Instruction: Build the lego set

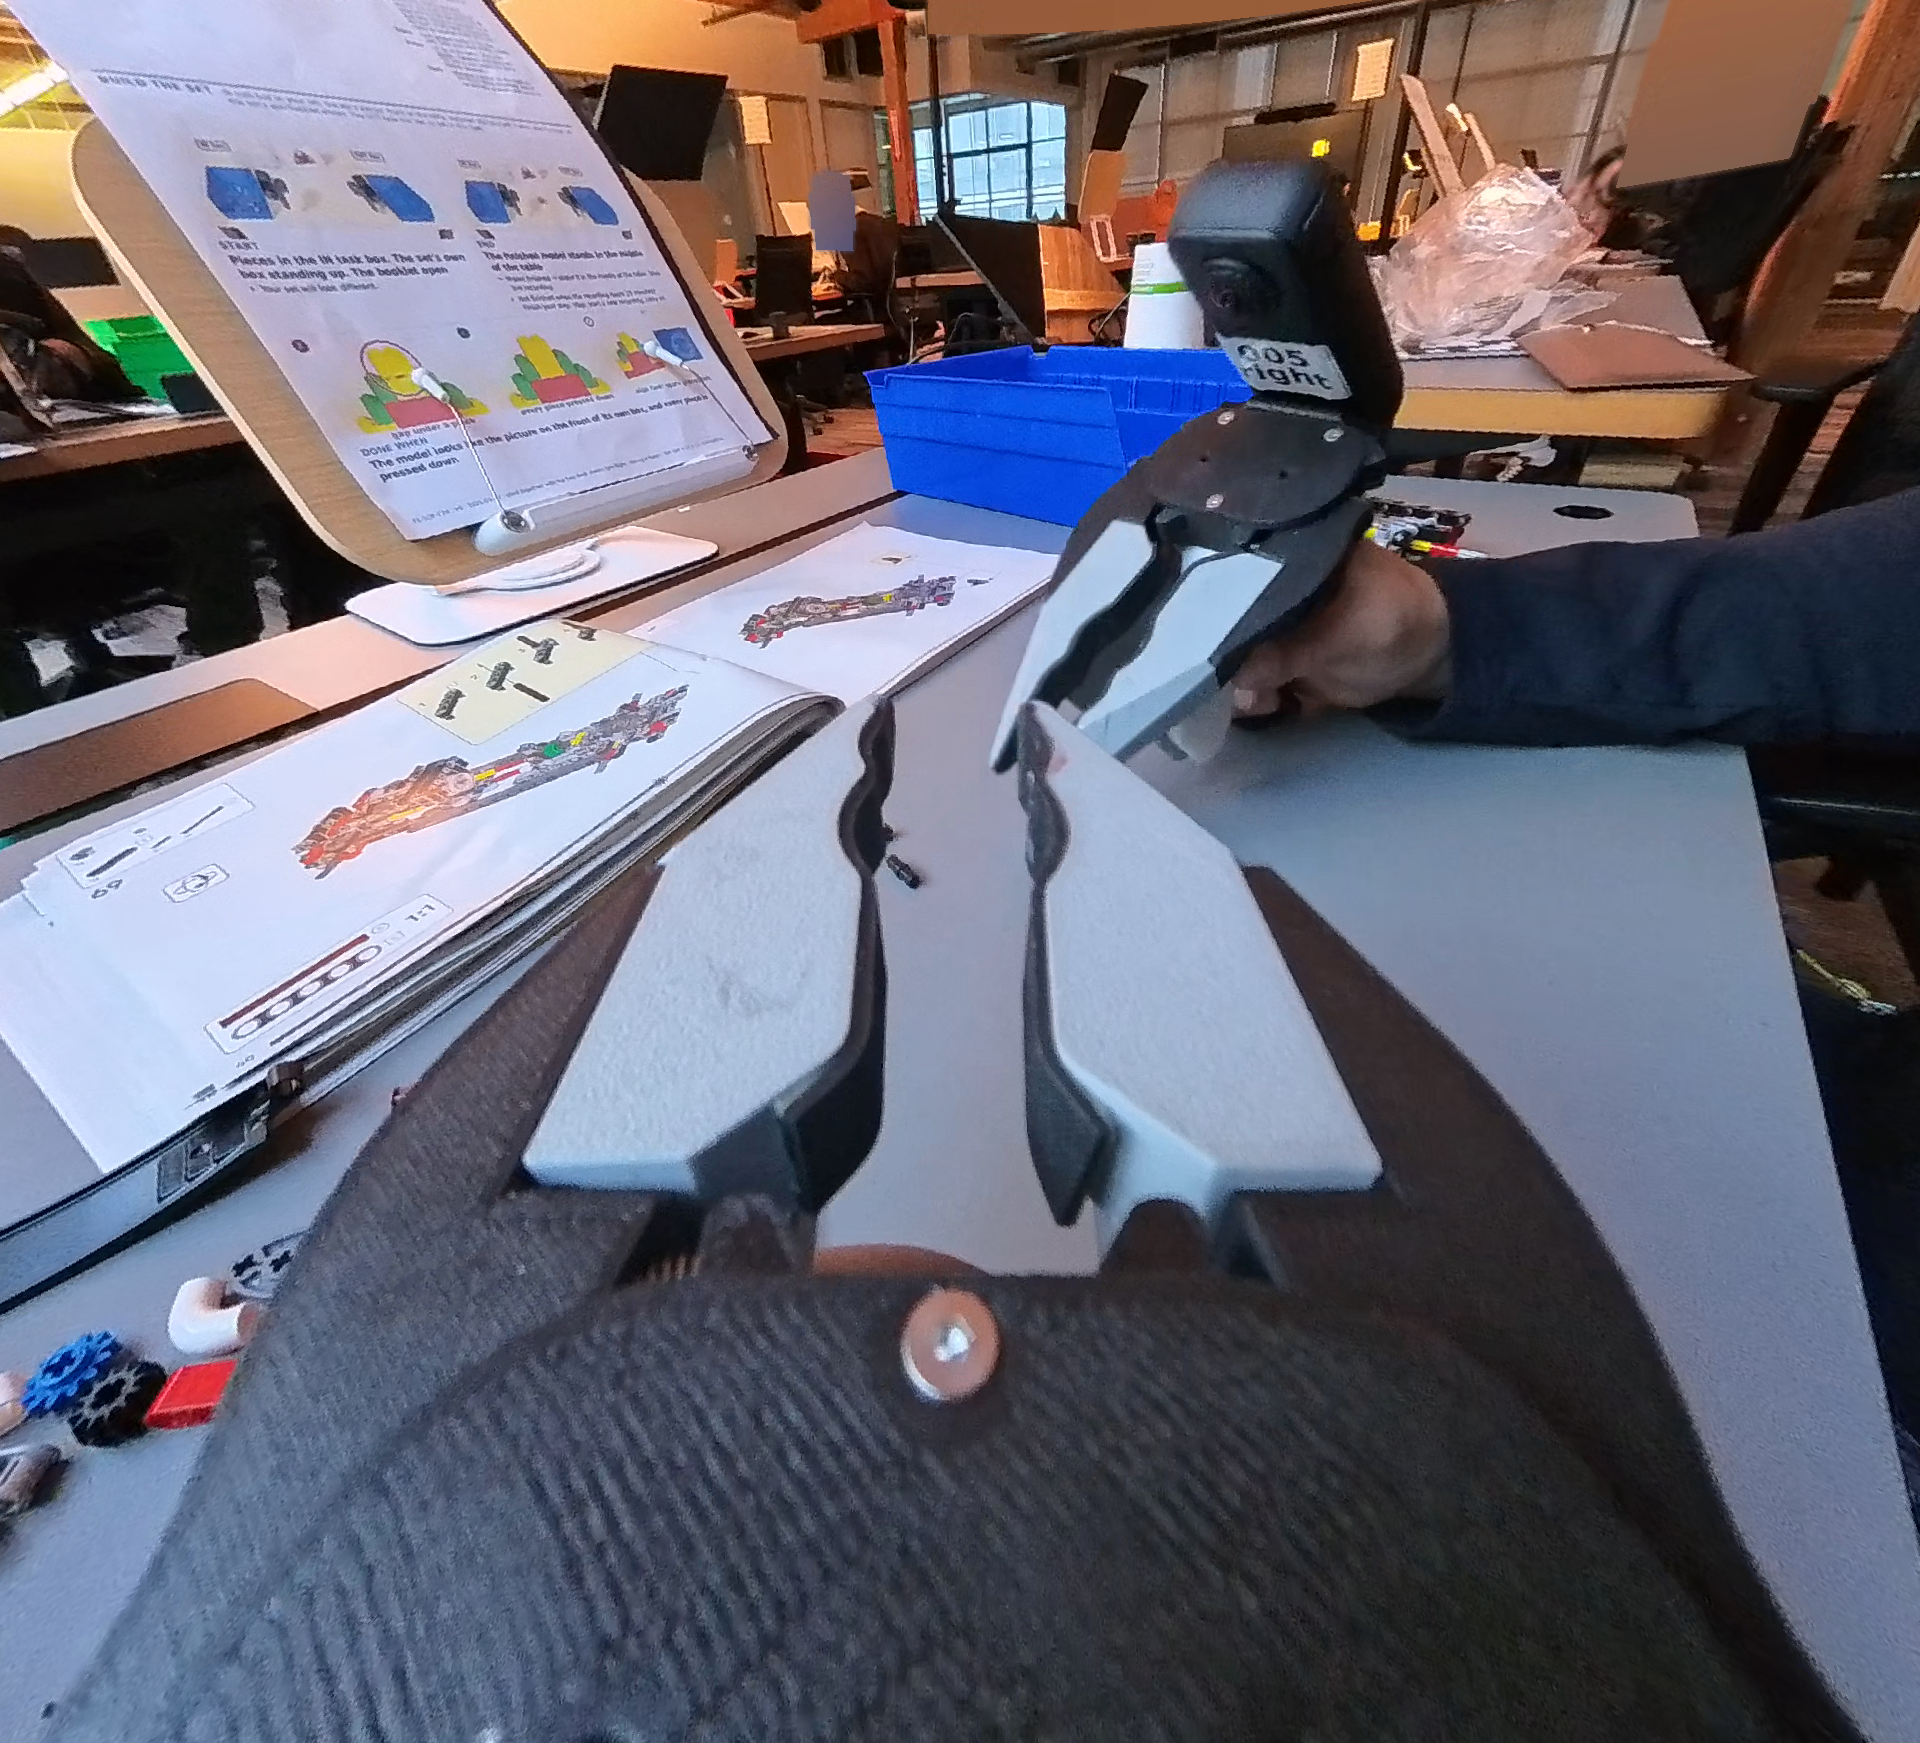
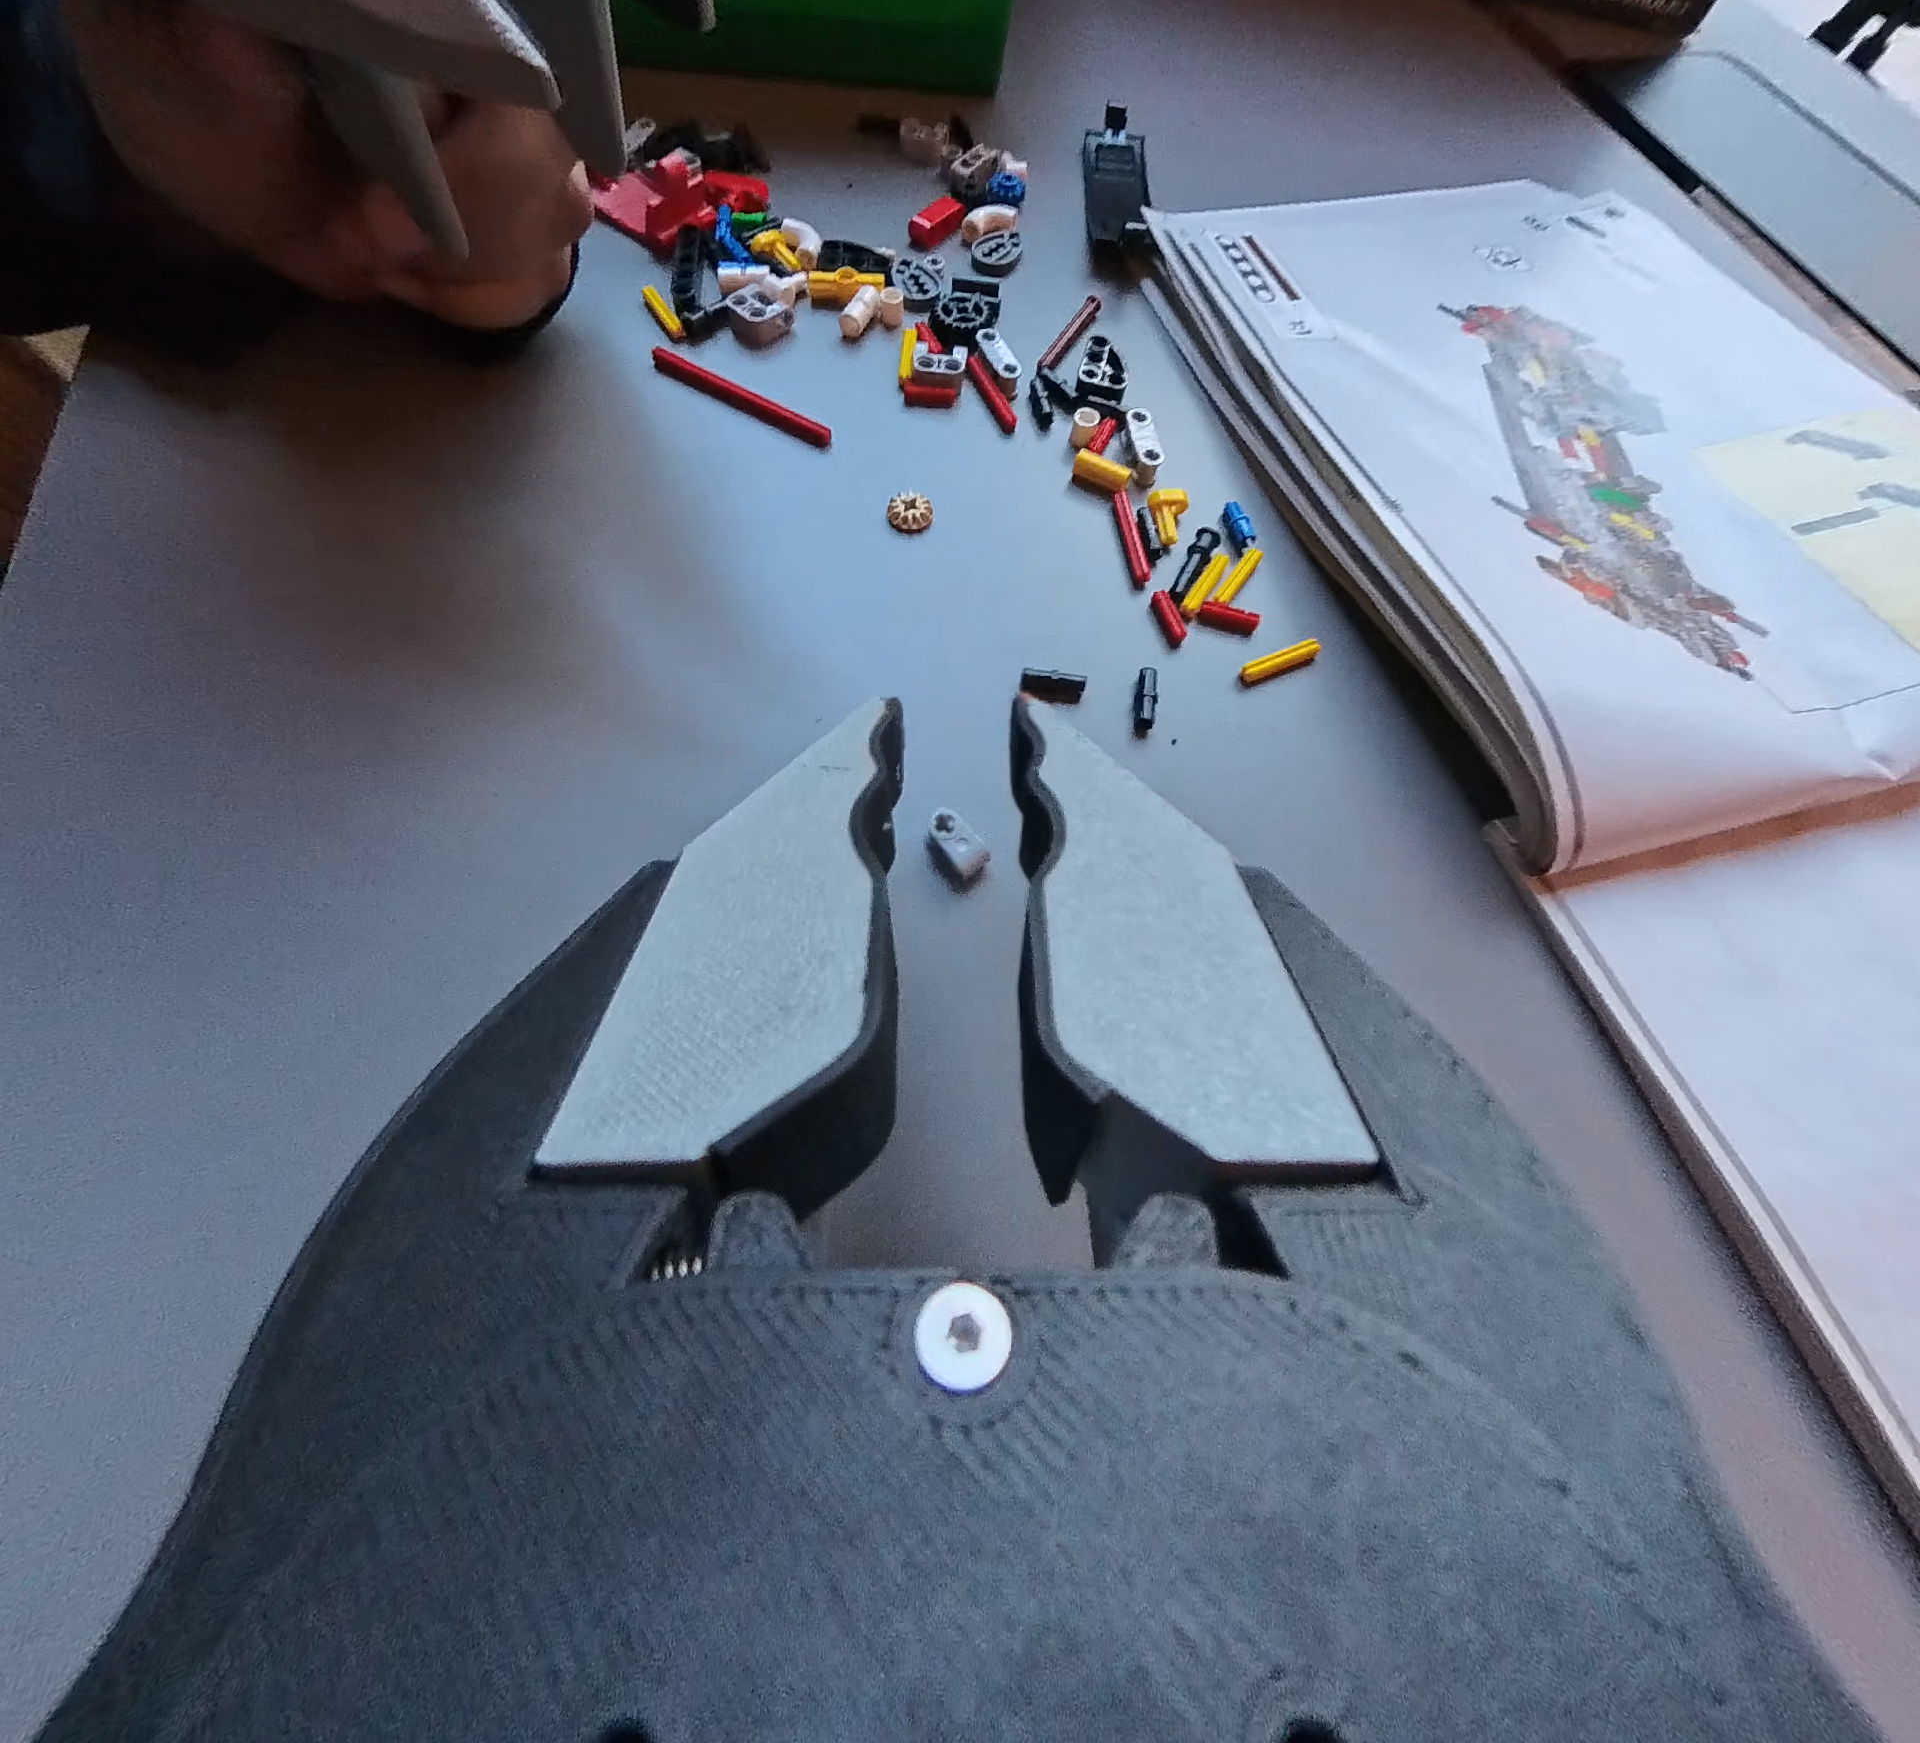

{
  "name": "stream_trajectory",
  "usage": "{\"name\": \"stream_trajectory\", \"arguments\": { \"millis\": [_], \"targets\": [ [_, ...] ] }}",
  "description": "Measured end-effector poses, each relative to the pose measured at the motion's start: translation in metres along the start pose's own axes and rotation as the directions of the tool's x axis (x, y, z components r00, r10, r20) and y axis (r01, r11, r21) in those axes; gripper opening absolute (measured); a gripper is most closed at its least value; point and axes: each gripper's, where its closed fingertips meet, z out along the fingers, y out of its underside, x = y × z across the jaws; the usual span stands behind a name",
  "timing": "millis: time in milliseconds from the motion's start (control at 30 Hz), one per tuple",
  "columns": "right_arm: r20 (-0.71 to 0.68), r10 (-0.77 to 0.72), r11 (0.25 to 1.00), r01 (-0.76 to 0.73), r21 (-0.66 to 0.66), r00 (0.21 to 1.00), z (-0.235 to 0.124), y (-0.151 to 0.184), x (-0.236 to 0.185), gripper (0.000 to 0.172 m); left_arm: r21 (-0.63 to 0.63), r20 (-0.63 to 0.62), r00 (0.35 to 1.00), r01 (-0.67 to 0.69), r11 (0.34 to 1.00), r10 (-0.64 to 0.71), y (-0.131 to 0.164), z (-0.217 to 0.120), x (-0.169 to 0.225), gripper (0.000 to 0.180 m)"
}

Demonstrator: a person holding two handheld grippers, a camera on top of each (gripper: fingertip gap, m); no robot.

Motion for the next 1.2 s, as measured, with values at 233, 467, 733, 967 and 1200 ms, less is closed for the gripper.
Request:
{"name": "stream_trajectory", "arguments": {
  "millis": [233, 467, 733, 967, 1200],
  "targets": [
    [-0.026, 0.032, 0.998, -0.031, 0.046, 0.999, -0.003, -0.005, 0.009, 0.019, 0.013, -0.003, 1.000, -0.014, 1.000, 0.014, -0.002, -0.001, 0.002, 0.022],
    [-0.034, 0.107, 0.973, -0.098, 0.208, 0.994, -0.018, -0.025, 0.022, 0.024, 0.014, -0.004, 1.000, -0.007, 1.000, 0.007, -0.002, -0.001, 0.002, 0.022],
    [-0.025, 0.134, 0.942, -0.119, 0.313, 0.991, -0.031, -0.039, 0.025, 0.026, 0.023, -0.053, 0.998, -0.020, 1.000, 0.021, -0.003, -0.001, 0.012, 0.022],
    [0.022, 0.134, 0.944, -0.134, 0.303, 0.991, -0.026, -0.038, 0.020, 0.025, 0.066, -0.281, 0.945, -0.158, 0.985, 0.170, -0.003, -0.007, 0.064, 0.000],
    [0.024, 0.139, 0.946, -0.140, 0.291, 0.990, -0.024, -0.035, 0.021, 0.023, 0.091, -0.339, 0.911, -0.217, 0.972, 0.235, -0.001, -0.011, 0.081, 0.001]
  ]
}}
